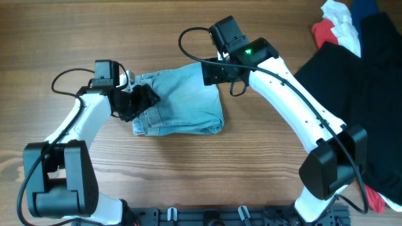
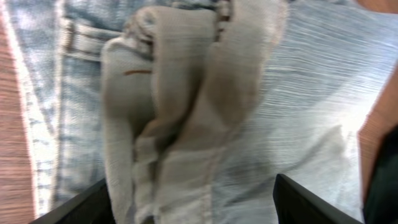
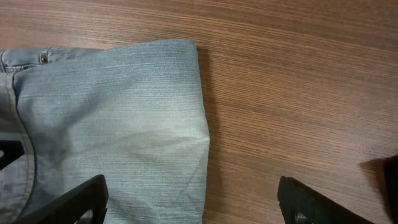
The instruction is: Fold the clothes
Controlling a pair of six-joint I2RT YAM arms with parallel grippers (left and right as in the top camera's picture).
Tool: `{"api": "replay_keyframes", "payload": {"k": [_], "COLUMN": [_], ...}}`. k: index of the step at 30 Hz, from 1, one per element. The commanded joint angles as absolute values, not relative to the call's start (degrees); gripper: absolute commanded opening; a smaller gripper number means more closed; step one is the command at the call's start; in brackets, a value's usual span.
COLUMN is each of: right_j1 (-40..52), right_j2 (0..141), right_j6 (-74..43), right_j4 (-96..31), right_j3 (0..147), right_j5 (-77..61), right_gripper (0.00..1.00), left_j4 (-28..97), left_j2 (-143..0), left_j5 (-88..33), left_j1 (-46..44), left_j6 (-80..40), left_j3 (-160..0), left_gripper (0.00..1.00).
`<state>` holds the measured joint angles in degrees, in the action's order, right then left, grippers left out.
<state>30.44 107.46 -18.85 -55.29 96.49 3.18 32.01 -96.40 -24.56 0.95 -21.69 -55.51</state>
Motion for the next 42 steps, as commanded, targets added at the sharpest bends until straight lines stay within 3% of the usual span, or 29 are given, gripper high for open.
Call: {"api": "replay_keyframes", "payload": {"k": [1, 23, 26, 29, 32, 42], "right_j1": [30.7, 30.7, 30.7, 30.7, 30.7, 30.7], "right_j2": [106.7, 106.7, 106.7, 106.7, 106.7, 106.7], "right_j6": [-19.7, -19.6, -19.6, -19.7, -19.6, -19.6], "right_j4": [-55.3, -55.3, -55.3, -55.3, -55.3, -55.3], "right_j3": [97.5, 97.5, 97.5, 97.5, 97.5, 97.5], "right_j5": [2.5, 1.6, 1.6, 1.6, 1.6, 1.7], "right_gripper": [0.88, 0.88, 0.88, 0.88, 0.88, 0.88], "left_j4": [32.5, 28.9, 27.9, 26.1, 24.6, 22.9], "left_j2": [-95.7, -97.5, -97.5, -97.5, -97.5, -91.2], "left_j5": [-19.6, -19.4, -19.4, -19.4, -19.4, -19.4], "left_j1": [0.5, -3.1, -3.1, -3.1, -3.1, -0.3], "left_j6": [-21.0, -21.0, -21.0, -21.0, -21.0, -21.0], "left_j3": [-55.5, -55.5, -55.5, -55.5, -55.5, -57.3], "left_gripper": [0.8, 0.71, 0.6, 0.24, 0.05, 0.04]}}
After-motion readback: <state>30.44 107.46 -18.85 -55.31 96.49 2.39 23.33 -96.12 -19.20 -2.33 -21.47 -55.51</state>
